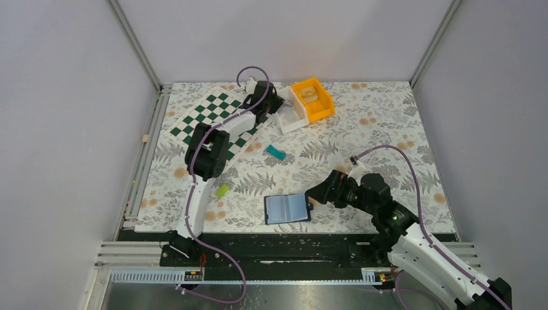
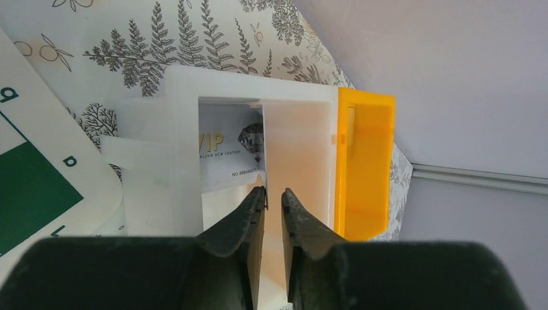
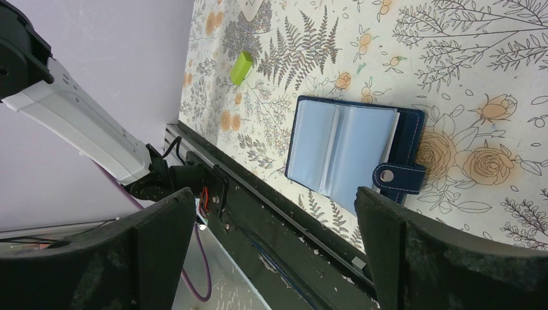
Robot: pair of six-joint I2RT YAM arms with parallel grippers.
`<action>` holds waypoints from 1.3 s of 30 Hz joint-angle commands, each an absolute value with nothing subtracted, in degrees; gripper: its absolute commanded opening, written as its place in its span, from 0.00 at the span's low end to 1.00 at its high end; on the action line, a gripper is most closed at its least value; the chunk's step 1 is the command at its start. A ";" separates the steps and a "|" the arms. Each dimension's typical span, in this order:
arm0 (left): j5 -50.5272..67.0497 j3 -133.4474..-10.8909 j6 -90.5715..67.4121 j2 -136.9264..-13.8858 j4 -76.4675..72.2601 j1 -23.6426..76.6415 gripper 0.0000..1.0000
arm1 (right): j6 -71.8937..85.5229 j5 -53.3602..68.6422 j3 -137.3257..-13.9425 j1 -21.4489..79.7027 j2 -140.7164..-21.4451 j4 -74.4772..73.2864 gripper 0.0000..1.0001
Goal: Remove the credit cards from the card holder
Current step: Place the credit card in the storage box.
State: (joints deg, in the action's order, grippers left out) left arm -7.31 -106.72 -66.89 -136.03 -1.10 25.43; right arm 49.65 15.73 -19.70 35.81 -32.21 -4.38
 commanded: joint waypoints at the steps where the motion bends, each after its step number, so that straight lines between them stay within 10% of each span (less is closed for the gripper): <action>1: -8.16 -108.54 -66.18 -136.16 -0.76 24.96 0.19 | 48.40 14.33 -22.30 35.44 -31.26 -3.99 0.99; 39: -11.97 -109.19 -61.88 -129.44 5.57 24.70 0.39 | 48.80 13.11 -22.16 35.47 -27.86 -6.82 0.99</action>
State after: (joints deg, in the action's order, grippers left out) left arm -9.63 -107.55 -64.03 -133.67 3.97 25.41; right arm 49.47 14.11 -19.75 35.81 -28.42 -7.09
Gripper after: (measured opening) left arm 0.386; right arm 0.990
